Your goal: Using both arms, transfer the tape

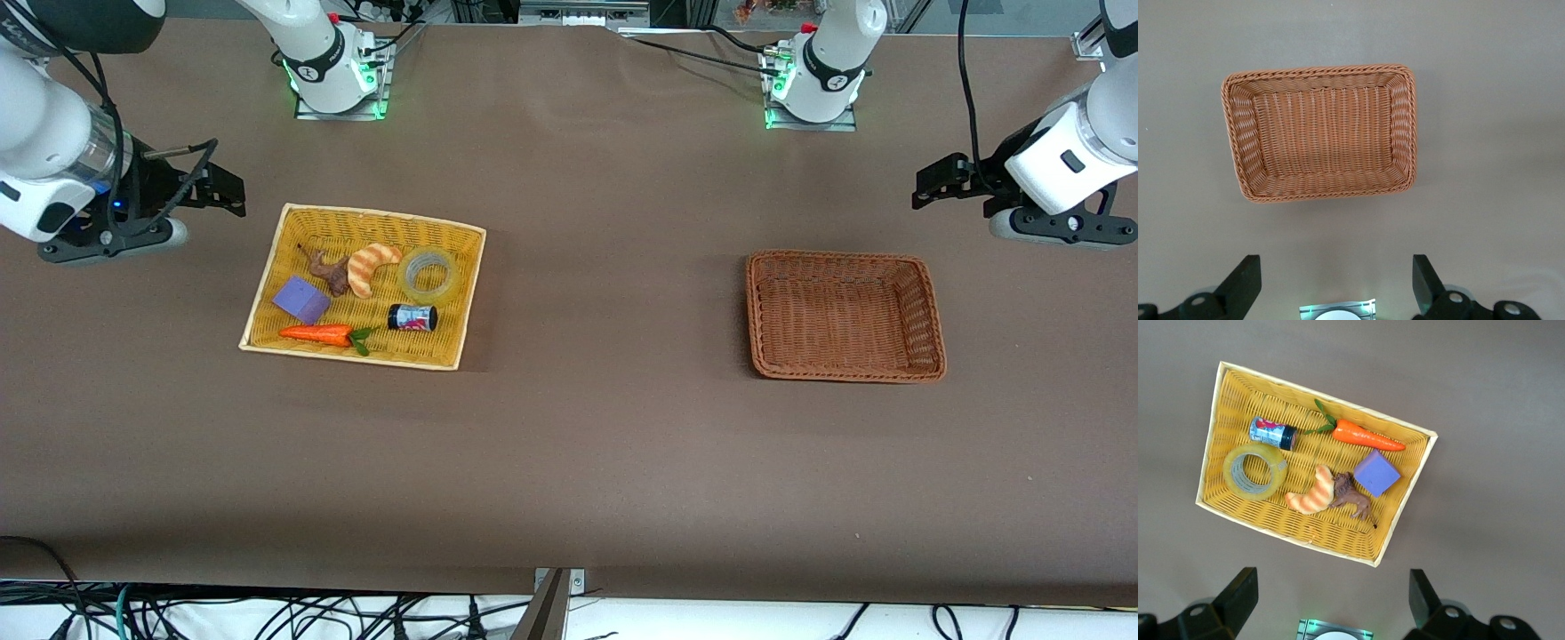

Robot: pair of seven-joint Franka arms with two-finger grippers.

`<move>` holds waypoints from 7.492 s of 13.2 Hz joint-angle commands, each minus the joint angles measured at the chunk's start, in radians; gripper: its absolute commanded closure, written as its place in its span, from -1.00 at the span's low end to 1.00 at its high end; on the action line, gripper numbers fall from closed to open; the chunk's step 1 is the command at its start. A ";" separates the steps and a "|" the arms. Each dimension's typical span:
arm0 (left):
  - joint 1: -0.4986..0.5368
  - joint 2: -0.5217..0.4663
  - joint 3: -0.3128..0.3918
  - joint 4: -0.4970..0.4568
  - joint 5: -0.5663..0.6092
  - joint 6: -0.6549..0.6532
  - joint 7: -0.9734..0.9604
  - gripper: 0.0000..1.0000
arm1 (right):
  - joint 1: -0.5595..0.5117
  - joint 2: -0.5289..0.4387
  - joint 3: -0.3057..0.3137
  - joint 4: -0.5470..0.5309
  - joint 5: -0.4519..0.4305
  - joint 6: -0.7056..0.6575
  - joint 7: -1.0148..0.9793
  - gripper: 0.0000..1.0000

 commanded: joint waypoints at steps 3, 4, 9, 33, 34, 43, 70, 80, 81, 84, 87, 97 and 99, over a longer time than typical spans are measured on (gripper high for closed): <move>0.000 0.011 -0.002 0.027 0.015 -0.006 0.001 -1.00 | -0.005 -0.036 0.051 -0.309 0.015 0.288 0.071 -1.00; 0.000 0.011 -0.002 0.027 0.015 -0.006 0.000 -1.00 | -0.005 -0.041 0.071 -0.380 0.015 0.366 0.115 -1.00; 0.000 0.013 -0.002 0.027 0.014 -0.006 0.001 -1.00 | -0.003 0.042 0.180 -0.588 0.014 0.703 0.300 -1.00; 0.001 0.013 -0.002 0.027 0.014 -0.006 0.001 -1.00 | 0.171 0.238 0.204 -0.199 0.003 0.474 0.484 1.00; 0.001 0.013 -0.002 0.027 0.014 -0.006 0.001 -1.00 | 0.228 0.274 0.204 -0.163 -0.002 0.474 0.546 1.00; 0.003 0.022 -0.002 0.029 0.015 -0.003 0.003 -1.00 | 0.597 0.749 0.196 0.248 -0.135 0.637 1.123 1.00; -0.107 0.473 -0.403 -0.158 0.040 0.672 -0.698 -1.00 | 0.042 -0.090 -0.047 -0.091 -0.011 0.073 0.055 -1.00; -0.166 0.481 -0.487 -0.331 0.263 0.829 -0.917 -1.00 | 0.037 -0.039 -0.043 -0.088 -0.025 0.125 0.048 -1.00; -0.163 0.485 -0.487 -0.333 0.288 0.829 -0.928 -1.00 | 0.034 -0.028 -0.043 -0.088 -0.025 0.128 0.048 -1.00; -0.154 0.513 -0.486 -0.331 0.291 0.862 -0.927 -1.00 | 0.031 -0.030 -0.050 -0.088 -0.025 0.123 0.042 -1.00; -0.154 0.556 -0.479 -0.330 0.291 0.922 -0.930 -1.00 | 0.031 -0.027 -0.048 -0.092 -0.023 0.125 0.042 -1.00; -0.155 0.653 -0.466 -0.324 0.471 0.994 -1.048 -0.67 | 0.038 -0.019 -0.048 -0.095 -0.025 0.126 0.050 -1.00; -0.154 0.645 -0.469 -0.321 0.462 0.991 -1.118 0.92 | 0.038 -0.021 -0.048 -0.097 -0.025 0.123 0.050 -1.00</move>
